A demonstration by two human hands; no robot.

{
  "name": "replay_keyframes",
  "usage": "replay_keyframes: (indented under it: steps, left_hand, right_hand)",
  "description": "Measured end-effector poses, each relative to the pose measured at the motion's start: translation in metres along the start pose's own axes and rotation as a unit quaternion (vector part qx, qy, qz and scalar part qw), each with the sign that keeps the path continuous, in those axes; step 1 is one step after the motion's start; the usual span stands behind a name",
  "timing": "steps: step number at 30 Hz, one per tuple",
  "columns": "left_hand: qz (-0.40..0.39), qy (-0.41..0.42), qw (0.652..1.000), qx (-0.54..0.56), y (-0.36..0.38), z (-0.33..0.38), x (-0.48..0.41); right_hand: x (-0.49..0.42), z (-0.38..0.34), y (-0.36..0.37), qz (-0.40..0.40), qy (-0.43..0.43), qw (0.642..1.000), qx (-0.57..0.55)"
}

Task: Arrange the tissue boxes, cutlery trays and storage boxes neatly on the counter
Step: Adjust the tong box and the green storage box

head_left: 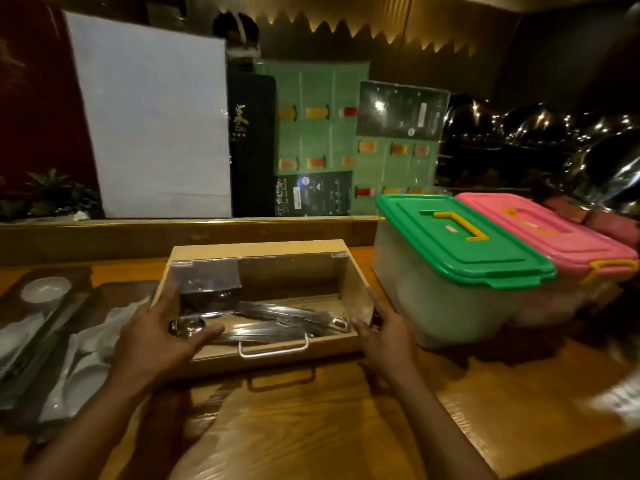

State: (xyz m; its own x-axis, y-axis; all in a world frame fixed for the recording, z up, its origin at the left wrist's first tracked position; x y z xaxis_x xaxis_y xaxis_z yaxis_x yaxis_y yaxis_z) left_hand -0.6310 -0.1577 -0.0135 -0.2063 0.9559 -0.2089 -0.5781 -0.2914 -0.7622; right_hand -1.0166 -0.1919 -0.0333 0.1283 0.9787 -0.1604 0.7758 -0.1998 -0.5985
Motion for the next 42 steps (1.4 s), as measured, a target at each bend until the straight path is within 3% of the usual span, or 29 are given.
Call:
replay_keyframes:
  steps: [8,15,31,42]
  left_hand:
    - [-0.026,-0.002,0.999,-0.021,0.026,0.034,-0.003]
    - [-0.031,0.016,0.999,-0.012,0.054,0.052,-0.007]
    - [-0.007,0.036,0.999,0.017,0.066,0.079,-0.003]
    - [-0.024,0.007,0.997,0.068,0.071,0.074,-0.001]
  right_hand:
    - [0.002,0.014,-0.036,0.065,-0.015,0.996,0.054]
    - [-0.006,0.022,-0.066,0.081,-0.008,0.942,0.327]
    - [-0.022,0.049,-0.087,0.043,-0.012,0.936,0.349]
    - [-0.024,0.053,-0.093,0.033,-0.027,0.954,0.298]
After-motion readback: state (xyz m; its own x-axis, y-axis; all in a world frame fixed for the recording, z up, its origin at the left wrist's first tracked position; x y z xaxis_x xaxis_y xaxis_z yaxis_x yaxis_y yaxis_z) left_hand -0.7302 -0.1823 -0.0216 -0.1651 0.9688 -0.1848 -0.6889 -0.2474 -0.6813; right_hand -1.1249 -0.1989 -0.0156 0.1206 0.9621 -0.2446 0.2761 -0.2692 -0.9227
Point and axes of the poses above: each hand's wrist, its own x-axis away from the middle knuckle, its own y-axis out of the palm, z = x × y, the point moved 7 cm from there along -x, towards the middle knuckle, and after that the axes turned 5 degrees about -z, right-handed, at the moved point
